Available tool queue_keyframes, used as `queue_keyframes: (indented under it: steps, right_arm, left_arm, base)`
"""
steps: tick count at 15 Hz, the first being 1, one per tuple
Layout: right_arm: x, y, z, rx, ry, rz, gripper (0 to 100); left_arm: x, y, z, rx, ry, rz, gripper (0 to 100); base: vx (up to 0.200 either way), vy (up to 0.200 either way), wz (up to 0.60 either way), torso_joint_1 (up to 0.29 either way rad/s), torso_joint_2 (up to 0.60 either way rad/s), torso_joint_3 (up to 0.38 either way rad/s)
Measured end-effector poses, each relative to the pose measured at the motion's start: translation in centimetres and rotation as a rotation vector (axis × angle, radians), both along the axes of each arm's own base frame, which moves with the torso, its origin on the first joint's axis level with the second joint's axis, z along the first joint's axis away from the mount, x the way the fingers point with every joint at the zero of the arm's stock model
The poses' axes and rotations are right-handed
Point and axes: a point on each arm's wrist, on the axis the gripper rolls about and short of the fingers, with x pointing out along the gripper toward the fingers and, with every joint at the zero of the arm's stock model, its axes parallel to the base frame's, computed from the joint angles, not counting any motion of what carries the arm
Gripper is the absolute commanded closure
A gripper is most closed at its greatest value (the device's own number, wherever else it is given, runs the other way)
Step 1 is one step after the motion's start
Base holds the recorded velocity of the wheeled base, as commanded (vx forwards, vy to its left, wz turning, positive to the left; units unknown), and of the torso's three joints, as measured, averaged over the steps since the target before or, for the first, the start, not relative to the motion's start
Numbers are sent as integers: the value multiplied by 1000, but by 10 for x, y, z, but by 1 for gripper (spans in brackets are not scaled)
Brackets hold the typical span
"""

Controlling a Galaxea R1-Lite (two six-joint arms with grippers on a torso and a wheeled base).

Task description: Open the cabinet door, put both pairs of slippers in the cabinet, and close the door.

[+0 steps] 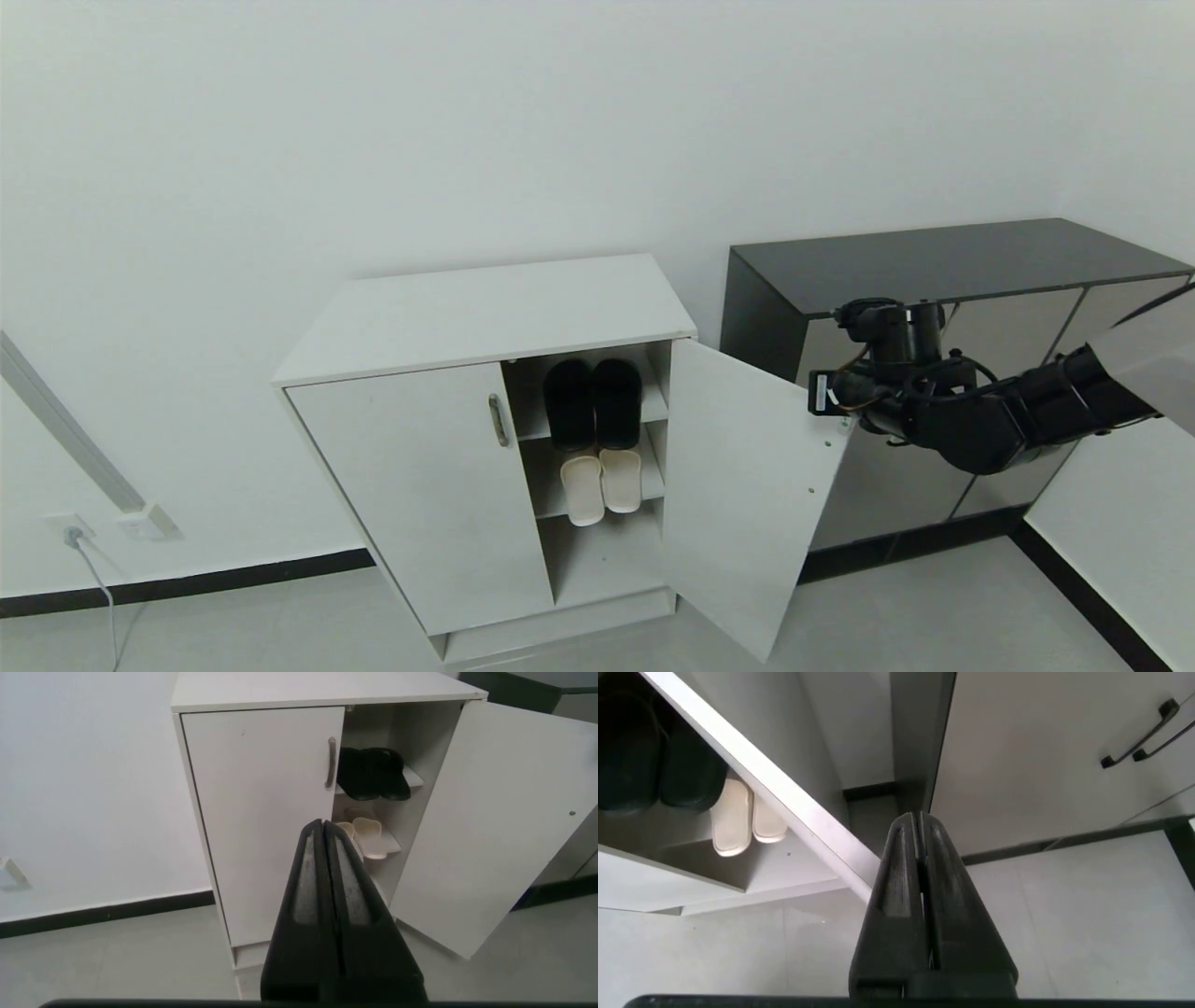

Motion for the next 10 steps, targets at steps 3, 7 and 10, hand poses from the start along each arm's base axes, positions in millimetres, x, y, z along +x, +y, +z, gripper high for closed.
queue_keyframes:
  steps: [3,7,10]
  right_arm:
    - [-2,0,-4,-4,13,0,100]
    - [-13,11,-9,-12,30,27,100]
    - [-40,38,-7,-17,37,115,100]
  left_arm:
    - [0,0,0,0,0,0,100]
    - [0,0,0,1,0,-1,100]
    - [0,0,0,0,0,-1,100]
  base:
    - [0,0,0,0,0,0]
    - [0,0,0,0,0,0]
    - [0,0,0,0,0,0]
